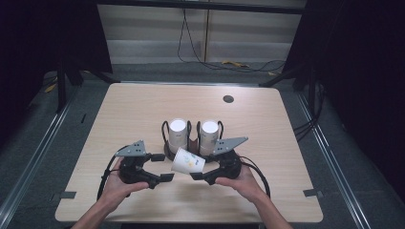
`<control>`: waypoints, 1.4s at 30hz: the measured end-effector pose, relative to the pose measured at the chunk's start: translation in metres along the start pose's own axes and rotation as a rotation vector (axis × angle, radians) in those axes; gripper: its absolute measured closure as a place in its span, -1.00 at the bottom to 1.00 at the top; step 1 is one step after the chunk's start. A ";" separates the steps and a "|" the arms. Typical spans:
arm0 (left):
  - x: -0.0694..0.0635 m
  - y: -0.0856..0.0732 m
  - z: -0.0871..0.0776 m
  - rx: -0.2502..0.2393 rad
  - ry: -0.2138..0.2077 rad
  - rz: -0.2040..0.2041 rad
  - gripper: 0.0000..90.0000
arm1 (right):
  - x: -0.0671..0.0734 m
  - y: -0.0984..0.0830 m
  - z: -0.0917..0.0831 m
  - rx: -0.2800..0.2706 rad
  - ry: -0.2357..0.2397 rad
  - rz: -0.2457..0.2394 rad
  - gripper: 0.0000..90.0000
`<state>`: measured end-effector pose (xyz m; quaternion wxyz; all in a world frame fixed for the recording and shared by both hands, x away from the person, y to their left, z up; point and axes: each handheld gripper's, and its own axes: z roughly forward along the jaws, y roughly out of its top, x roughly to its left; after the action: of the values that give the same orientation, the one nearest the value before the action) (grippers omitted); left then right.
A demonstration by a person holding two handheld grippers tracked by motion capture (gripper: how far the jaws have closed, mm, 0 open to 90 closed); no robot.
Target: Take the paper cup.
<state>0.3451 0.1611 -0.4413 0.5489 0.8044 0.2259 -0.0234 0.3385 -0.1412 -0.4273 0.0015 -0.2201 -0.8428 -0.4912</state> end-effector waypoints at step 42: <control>-0.001 0.006 0.006 -0.075 -0.035 -0.016 -0.66 | 0.005 -0.007 0.016 -0.121 0.057 -0.012 -0.17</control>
<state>0.3477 0.1532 -0.4382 0.5822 0.7810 0.2235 -0.0333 0.3345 -0.1291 -0.4403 0.0093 -0.2009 -0.8124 -0.5474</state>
